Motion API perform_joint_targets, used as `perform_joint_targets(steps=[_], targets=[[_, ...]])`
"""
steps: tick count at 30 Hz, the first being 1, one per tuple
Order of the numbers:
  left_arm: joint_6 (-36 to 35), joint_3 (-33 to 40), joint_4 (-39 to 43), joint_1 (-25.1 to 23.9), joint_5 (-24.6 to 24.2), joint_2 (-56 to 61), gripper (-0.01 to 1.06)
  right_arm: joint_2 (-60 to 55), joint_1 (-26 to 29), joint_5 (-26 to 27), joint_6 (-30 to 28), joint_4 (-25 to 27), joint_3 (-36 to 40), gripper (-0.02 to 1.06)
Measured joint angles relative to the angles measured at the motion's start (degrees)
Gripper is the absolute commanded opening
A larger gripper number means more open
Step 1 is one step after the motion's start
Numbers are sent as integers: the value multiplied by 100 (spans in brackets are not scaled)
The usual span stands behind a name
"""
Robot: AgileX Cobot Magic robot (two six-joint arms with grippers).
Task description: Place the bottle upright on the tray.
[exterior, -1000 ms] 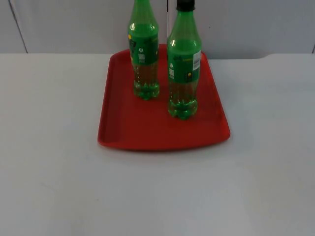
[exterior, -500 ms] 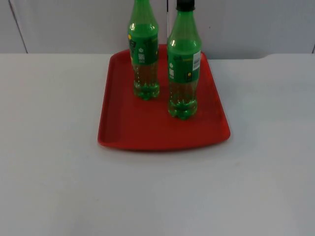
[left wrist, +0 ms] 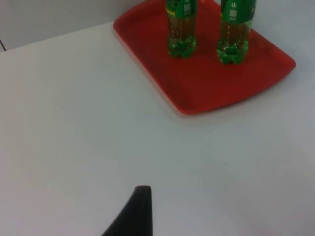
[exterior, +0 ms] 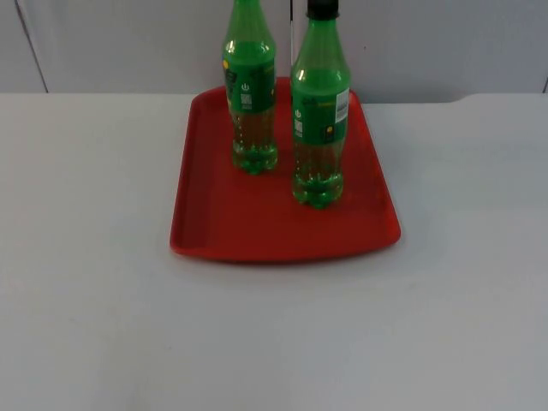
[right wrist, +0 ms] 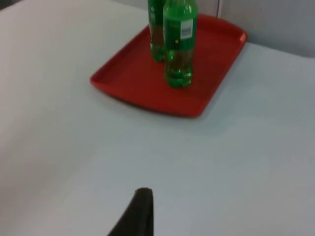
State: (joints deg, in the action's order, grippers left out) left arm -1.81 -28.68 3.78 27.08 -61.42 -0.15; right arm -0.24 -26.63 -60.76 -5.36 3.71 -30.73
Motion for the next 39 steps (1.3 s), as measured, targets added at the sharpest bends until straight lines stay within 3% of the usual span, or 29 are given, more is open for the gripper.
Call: perform_joint_targets(steps=[6,13,27,33,39], targets=[[0,0,0,0,0,0,105,0,0,-105,26,-59,105,91],[0,0,0,0,0,0,105,0,0,-116,536,-563,108,91],[0,0,0,0,0,0,105,0,0,-116,536,-546,108,91],[0,0,0,0,0,0,105,0,0,-116,457,-494,108,100],[0,0,23,0,0,0,105,0,0,-116,457,-482,108,100]])
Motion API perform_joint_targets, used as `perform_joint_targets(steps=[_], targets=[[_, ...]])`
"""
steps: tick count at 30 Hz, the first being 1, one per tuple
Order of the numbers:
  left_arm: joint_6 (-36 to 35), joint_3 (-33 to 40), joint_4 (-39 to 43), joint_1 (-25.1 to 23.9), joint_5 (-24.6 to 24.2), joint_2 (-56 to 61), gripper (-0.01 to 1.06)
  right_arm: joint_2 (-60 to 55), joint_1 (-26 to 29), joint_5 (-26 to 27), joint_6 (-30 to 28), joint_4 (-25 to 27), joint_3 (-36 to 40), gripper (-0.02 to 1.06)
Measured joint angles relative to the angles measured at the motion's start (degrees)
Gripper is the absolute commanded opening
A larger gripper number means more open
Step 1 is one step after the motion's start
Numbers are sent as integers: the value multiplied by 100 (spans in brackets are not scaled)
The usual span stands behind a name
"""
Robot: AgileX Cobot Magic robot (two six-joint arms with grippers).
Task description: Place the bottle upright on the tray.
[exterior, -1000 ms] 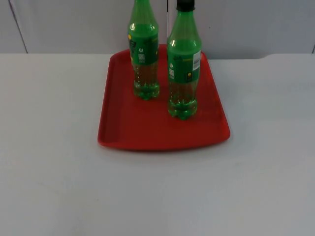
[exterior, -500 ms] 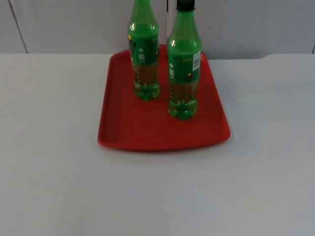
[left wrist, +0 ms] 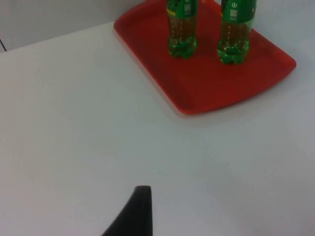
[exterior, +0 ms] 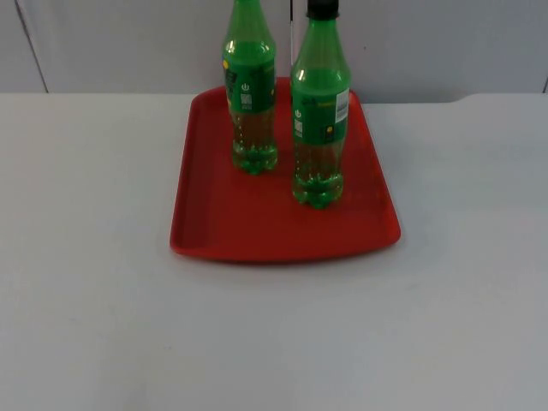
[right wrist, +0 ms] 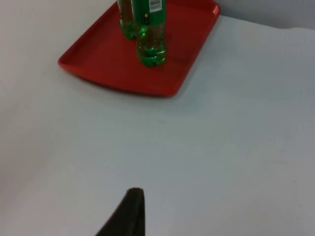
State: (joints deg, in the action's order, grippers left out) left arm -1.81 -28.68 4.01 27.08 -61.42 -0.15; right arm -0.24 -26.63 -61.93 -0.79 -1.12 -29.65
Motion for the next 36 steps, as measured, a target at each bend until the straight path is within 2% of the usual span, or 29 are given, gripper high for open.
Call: perform_joint_targets(steps=[18,22,31,32,36], targets=[[0,0,76,0,0,0,105,0,0,0,0,0,0,100],[0,0,90,-173,0,0,105,0,0,0,0,0,0,100],[0,0,90,-1310,0,0,105,0,0,0,12,0,0,100],[0,0,90,-1310,0,0,105,0,0,0,12,0,0,100],[0,0,90,-1956,0,0,105,0,0,0,22,0,0,100]])
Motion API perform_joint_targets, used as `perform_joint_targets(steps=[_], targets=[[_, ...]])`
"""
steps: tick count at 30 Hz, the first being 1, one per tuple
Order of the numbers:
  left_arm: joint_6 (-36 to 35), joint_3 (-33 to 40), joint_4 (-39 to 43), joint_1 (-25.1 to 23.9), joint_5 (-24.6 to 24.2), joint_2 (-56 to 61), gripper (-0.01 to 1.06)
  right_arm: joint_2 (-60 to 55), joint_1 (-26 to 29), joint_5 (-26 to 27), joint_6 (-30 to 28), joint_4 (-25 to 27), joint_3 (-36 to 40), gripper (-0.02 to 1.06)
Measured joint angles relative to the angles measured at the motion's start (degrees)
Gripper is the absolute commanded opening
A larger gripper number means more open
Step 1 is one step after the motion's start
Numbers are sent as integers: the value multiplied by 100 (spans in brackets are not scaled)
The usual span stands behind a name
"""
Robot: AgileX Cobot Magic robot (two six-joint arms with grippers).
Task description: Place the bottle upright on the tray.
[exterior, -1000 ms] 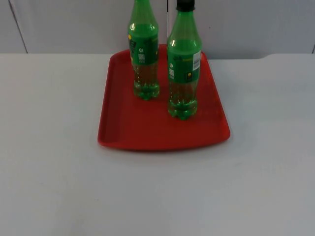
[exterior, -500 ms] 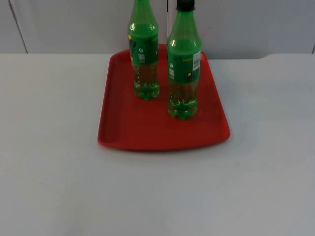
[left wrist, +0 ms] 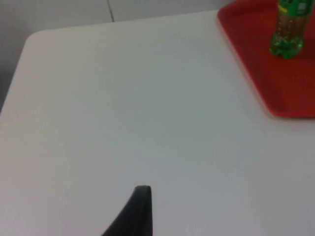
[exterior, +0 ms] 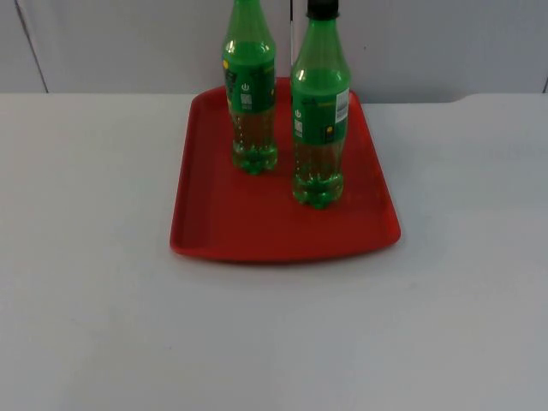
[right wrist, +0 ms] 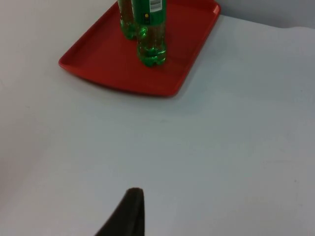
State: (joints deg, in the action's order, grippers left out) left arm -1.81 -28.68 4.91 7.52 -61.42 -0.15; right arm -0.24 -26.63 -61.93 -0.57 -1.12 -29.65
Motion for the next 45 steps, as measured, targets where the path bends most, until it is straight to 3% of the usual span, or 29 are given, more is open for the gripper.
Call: perform_joint_targets(steps=[11,35,39,45], targets=[[0,0,0,-924,0,0,105,0,0,0,0,0,0,100],[0,0,20,-949,0,0,105,0,0,0,0,0,0,100],[9,0,20,-949,0,0,105,0,215,0,0,0,0,100],[9,0,20,-949,0,0,105,0,1027,0,0,0,0,100]])
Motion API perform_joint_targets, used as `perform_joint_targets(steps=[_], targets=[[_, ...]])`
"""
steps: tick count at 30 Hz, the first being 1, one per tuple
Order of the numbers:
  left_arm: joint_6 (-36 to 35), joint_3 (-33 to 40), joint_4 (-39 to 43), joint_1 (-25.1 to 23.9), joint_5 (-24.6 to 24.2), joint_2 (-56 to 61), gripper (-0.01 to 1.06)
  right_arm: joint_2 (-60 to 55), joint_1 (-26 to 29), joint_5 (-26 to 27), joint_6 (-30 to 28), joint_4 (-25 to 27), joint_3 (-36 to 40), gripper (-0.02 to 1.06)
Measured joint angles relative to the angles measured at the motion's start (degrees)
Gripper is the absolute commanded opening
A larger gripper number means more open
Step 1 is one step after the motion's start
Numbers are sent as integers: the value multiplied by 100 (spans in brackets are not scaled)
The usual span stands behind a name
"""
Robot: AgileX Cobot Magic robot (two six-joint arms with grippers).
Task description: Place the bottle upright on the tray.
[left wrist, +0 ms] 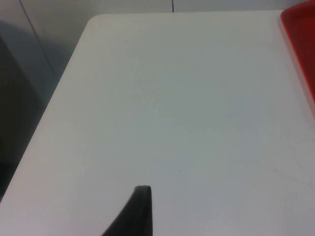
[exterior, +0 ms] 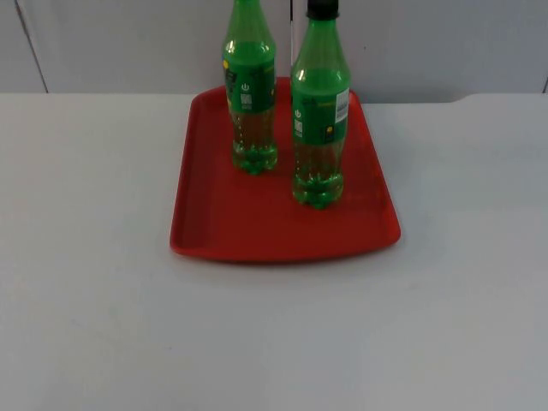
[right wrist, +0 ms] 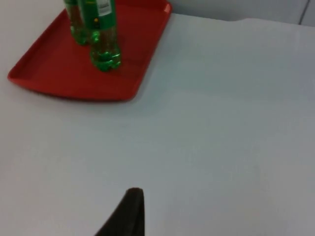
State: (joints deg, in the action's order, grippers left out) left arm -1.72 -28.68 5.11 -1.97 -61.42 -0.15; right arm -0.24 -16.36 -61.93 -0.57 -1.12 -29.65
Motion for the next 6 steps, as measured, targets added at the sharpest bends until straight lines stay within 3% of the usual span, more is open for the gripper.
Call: perform_joint_targets(steps=[6], targets=[[0,0,0,0,0,0,105,0,659,-10,0,0,0,100]])
